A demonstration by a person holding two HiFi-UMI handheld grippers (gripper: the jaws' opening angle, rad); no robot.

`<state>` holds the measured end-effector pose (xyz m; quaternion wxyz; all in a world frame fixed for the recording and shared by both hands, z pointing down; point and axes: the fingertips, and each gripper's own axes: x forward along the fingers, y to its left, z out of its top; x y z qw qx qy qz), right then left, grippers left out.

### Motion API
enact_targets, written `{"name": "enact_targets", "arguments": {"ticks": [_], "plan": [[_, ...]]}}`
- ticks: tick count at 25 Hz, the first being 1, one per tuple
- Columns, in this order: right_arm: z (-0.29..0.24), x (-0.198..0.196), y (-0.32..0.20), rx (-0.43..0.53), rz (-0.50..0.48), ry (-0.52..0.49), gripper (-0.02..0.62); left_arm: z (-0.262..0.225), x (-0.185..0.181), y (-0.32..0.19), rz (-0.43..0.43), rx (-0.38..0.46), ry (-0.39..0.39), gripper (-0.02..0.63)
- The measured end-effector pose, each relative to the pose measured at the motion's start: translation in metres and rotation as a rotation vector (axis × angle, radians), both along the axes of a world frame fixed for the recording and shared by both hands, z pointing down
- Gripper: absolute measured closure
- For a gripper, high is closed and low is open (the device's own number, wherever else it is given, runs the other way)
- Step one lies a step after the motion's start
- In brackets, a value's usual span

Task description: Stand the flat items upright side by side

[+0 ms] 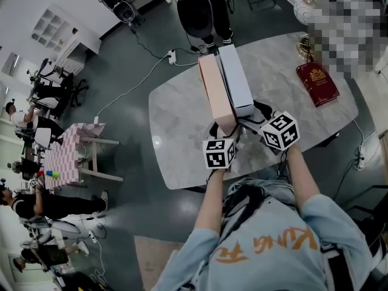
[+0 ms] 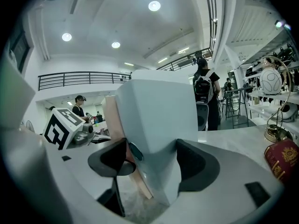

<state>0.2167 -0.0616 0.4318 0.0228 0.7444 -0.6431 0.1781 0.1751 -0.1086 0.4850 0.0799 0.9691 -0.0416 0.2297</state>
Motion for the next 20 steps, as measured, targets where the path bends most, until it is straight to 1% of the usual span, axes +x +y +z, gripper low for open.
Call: {"name": "enact_targets", "arguments": {"ticks": [5, 12, 16, 20], "plan": [[0.000, 0.002, 0.007, 0.005, 0.031, 0.005, 0.274, -0.001, -0.002, 0.000, -0.004, -0.005, 0.000, 0.227], [0.003, 0.010, 0.020, 0.004, 0.089, 0.011, 0.275, -0.008, -0.007, 0.006, 0.000, -0.009, 0.032, 0.245], [0.004, 0.013, 0.023, 0.001, 0.109, 0.007, 0.275, -0.008, -0.014, 0.004, -0.015, -0.017, 0.034, 0.255], [0.002, 0.007, 0.027, -0.005, 0.110, 0.009, 0.275, -0.010, -0.026, 0.004, -0.051, -0.053, 0.050, 0.268]]}}
